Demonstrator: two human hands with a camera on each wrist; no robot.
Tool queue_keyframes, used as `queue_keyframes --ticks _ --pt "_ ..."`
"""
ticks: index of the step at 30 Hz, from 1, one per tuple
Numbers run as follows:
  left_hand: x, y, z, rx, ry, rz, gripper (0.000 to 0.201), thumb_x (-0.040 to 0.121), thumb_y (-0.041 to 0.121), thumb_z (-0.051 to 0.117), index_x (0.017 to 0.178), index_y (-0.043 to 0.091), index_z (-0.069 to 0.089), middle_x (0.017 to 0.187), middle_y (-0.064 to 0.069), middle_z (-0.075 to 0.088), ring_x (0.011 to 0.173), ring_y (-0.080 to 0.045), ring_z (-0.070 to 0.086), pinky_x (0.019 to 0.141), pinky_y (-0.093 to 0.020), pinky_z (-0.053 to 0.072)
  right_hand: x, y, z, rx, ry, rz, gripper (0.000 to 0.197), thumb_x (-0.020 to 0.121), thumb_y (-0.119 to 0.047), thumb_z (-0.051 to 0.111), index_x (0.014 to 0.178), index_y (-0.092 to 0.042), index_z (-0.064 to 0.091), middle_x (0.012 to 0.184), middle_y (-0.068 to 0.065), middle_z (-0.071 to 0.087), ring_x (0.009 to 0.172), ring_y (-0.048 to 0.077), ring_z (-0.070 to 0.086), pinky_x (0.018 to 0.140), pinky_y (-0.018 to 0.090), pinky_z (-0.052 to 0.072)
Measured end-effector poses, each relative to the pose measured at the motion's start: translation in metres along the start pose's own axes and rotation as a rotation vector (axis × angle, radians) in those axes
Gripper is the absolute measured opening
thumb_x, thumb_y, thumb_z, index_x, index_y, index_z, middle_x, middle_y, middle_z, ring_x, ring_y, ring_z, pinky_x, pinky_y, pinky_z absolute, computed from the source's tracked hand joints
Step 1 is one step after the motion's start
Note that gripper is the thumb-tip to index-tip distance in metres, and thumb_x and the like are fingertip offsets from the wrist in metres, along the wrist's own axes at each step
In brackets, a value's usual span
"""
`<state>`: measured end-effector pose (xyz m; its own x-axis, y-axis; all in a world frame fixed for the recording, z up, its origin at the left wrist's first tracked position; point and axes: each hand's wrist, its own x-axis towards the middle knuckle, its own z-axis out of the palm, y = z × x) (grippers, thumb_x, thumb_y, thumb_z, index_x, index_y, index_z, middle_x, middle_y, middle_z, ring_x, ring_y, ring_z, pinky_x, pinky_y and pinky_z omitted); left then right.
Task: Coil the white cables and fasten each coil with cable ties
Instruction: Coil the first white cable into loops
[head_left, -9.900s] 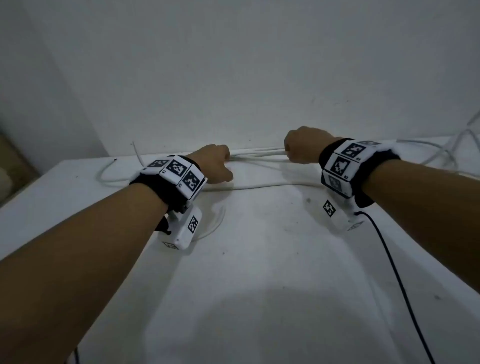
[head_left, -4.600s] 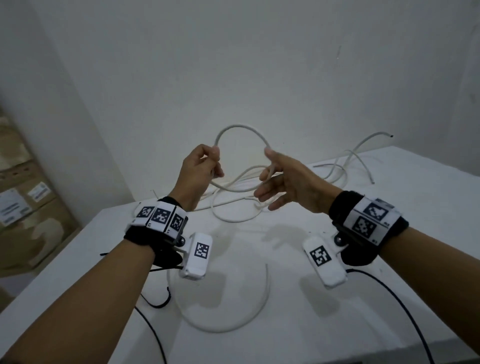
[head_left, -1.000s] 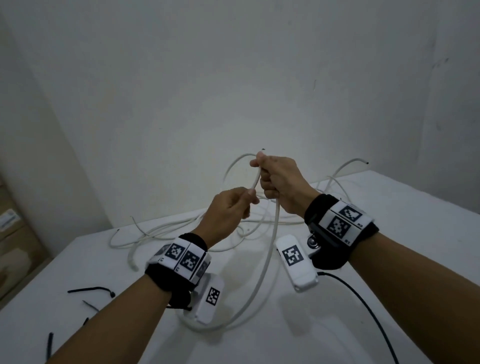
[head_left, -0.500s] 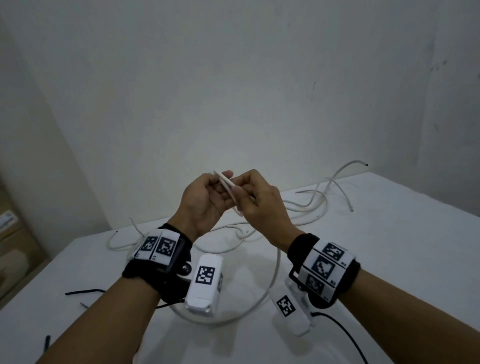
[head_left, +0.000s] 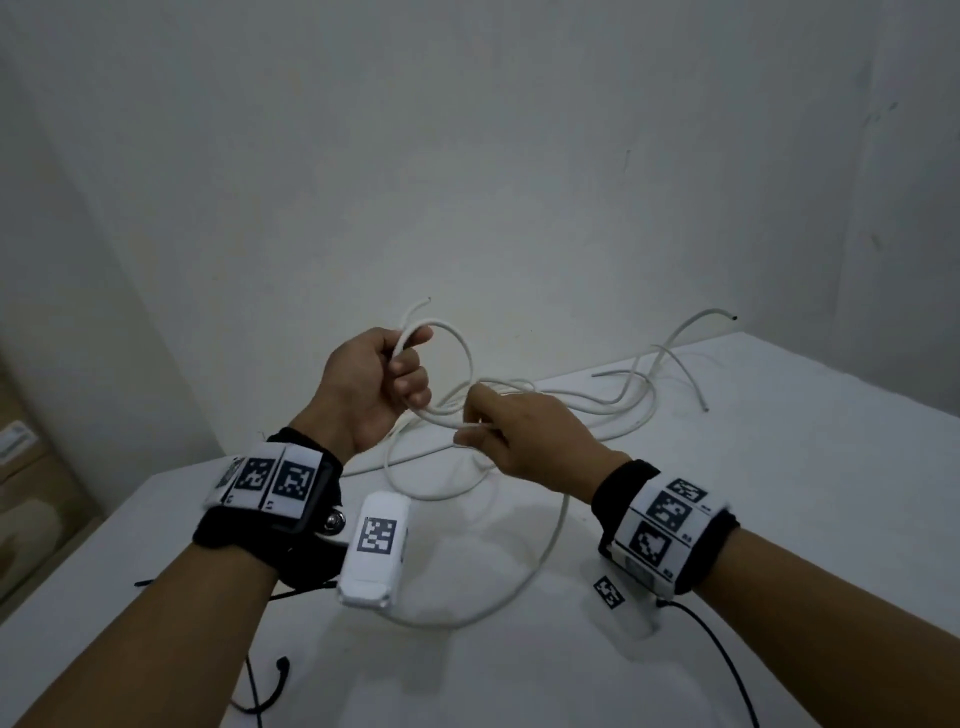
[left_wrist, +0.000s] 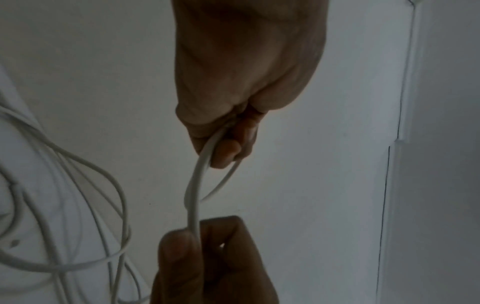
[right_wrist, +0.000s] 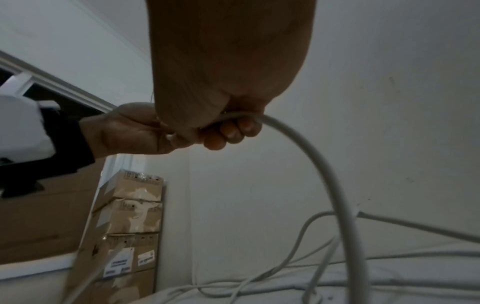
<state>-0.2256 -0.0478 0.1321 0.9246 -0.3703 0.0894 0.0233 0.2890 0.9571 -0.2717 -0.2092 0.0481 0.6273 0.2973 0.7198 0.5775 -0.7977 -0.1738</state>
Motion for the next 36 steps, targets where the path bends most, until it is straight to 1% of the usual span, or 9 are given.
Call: queue_keyframes --ticks 5,11,13,17,19,22,27,32,36 --pt "-0.002 0.008 -0.015 0.152 -0.036 -0.043 0.033 0.096 0.015 0.030 0.084 0.006 0.059 0.045 0.006 0.028 0.034 -0.008 0.025 0.038 -0.017 0.025 -0.009 0.021 -0.009 -0.015 -0.225 0.151 0.039 0.092 -0.043 0.053 0.068 -0.013 0.049 0.056 -0.003 0.042 0.055 0.017 0.039 0.053 0.029 0.025" --pt "-0.001 0.017 -0.034 0.127 -0.045 -0.090 0.031 0.095 0.014 0.027 0.074 0.009 0.050 0.041 0.009 0.026 0.030 -0.004 0.021 0.032 -0.016 0.015 -0.023 0.029 -0.028 0.939 -0.573 0.515 0.036 0.088 -0.033 0.063 0.059 -0.015 0.053 0.053 -0.004 0.048 0.050 0.013 0.045 0.054 0.022 0.040" --pt "0.001 0.021 -0.036 0.077 -0.029 -0.065 0.029 0.093 0.014 0.028 0.073 0.010 0.048 0.041 0.009 0.026 0.029 -0.004 0.021 0.032 -0.016 0.013 -0.021 0.034 -0.031 0.842 -0.582 0.553 0.042 0.087 -0.044 0.060 0.056 -0.016 0.053 0.055 0.002 0.045 0.051 0.012 0.044 0.057 0.021 0.037" --pt "0.003 0.017 -0.029 0.053 -0.014 -0.071 0.032 0.098 0.022 0.032 0.071 0.012 0.047 0.038 0.009 0.024 0.028 -0.004 0.021 0.032 -0.015 0.013 -0.005 0.042 -0.038 -0.045 -0.619 0.585 0.049 0.092 -0.055 0.046 0.066 -0.018 0.065 0.063 -0.003 0.052 0.060 0.012 0.049 0.063 0.026 0.037" --pt "0.004 0.010 -0.024 0.070 -0.003 -0.085 0.037 0.100 0.029 0.035 0.070 0.013 0.047 0.037 0.010 0.023 0.027 -0.004 0.020 0.030 -0.014 0.014 0.003 0.038 -0.044 -0.067 -0.618 0.696 0.050 0.092 -0.053 0.046 0.071 -0.014 0.068 0.059 -0.003 0.052 0.056 0.015 0.050 0.056 0.023 0.039" --pt "0.006 0.007 -0.023 0.069 0.008 -0.087 0.037 0.101 0.031 0.036 0.070 0.014 0.046 0.037 0.010 0.022 0.027 -0.004 0.020 0.029 -0.013 0.015 0.005 0.042 -0.051 0.615 -0.455 0.963 0.022 0.092 -0.026 0.059 0.085 -0.006 0.066 0.063 0.006 0.058 0.049 0.016 0.050 0.042 0.018 0.038" --pt "0.002 -0.003 -0.024 0.056 0.019 -0.103 0.036 0.101 0.030 0.037 0.070 0.014 0.046 0.037 0.010 0.023 0.026 -0.003 0.020 0.029 -0.011 0.014 0.009 0.040 -0.062 1.636 0.091 1.078 0.018 0.078 -0.020 0.066 0.089 -0.006 0.061 0.082 0.013 0.063 0.073 0.023 0.061 0.065 0.033 0.057" --pt "-0.001 -0.016 -0.013 0.040 -0.019 -0.167 0.035 0.101 0.030 0.037 0.071 0.013 0.047 0.036 0.010 0.023 0.024 -0.003 0.020 0.028 -0.010 0.014 0.027 0.015 -0.045 1.127 0.327 0.843 0.032 0.086 0.011 0.045 0.101 -0.015 0.035 0.082 0.013 0.052 0.060 0.020 0.055 0.055 0.032 0.052" --pt "-0.006 -0.024 -0.012 0.042 -0.041 -0.211 0.035 0.100 0.030 0.039 0.072 0.013 0.048 0.037 0.010 0.022 0.025 -0.003 0.019 0.029 -0.009 0.013 0.034 0.010 -0.046 1.104 0.355 0.665 0.036 0.086 0.016 0.043 0.108 -0.011 0.035 0.088 0.012 0.063 0.063 0.018 0.060 0.054 0.026 0.050"
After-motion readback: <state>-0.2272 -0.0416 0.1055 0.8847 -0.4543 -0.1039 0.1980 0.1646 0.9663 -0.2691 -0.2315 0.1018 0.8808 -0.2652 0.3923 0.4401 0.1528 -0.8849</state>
